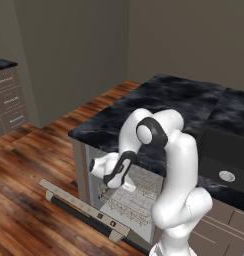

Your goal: Open the dishwasher door and pull out the top rack.

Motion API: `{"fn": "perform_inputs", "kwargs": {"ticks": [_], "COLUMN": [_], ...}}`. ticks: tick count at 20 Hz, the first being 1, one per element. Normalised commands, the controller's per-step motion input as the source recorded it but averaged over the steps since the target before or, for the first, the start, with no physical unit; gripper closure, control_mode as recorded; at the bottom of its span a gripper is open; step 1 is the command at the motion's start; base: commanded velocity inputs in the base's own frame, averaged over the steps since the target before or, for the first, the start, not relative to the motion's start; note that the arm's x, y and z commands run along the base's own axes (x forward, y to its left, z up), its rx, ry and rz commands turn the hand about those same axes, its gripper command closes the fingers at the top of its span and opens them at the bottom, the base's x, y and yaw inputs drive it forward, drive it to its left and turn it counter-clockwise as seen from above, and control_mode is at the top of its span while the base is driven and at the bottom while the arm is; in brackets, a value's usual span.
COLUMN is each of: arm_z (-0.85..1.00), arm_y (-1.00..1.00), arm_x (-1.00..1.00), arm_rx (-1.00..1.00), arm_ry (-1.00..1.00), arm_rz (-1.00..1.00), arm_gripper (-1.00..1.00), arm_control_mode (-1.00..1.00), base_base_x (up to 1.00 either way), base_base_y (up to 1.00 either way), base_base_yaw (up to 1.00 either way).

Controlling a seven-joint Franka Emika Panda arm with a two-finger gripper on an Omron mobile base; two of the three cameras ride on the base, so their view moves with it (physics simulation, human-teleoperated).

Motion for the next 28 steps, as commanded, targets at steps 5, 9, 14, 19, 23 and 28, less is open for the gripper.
{"fn": "perform_inputs", "kwargs": {"ticks": [5, 9, 14, 19, 23, 28], "arm_z": [-0.2, -0.32, -0.66, -0.46, -0.01, 0.0], "arm_y": [-0.14, 0.0, 0.0, 0.0, 0.0, 0.0], "arm_x": [0.47, 0.54, 0.56, 0.68, 0.77, 0.8], "arm_rx": [-0.04, -0.21, -0.23, -0.11, 0.0, 0.04], "arm_ry": [0.01, -0.08, -0.14, -0.11, -0.01, 0.0], "arm_rz": [0.0, 0.03, 0.03, 0.01, 0.0, 0.0], "arm_gripper": [-1.0, -1.0, -1.0, -1.0, -1.0, -1.0], "arm_control_mode": [-1.0, -1.0, -1.0, -1.0, -1.0, -1.0], "base_base_x": [0.0, 0.0, 0.0, 0.0, 0.0, 0.0], "base_base_y": [0.0, 0.0, 0.0, 0.0, 0.0, 0.0], "base_base_yaw": [0.0, 0.0, 0.0, 0.0, 0.0, 0.0]}}
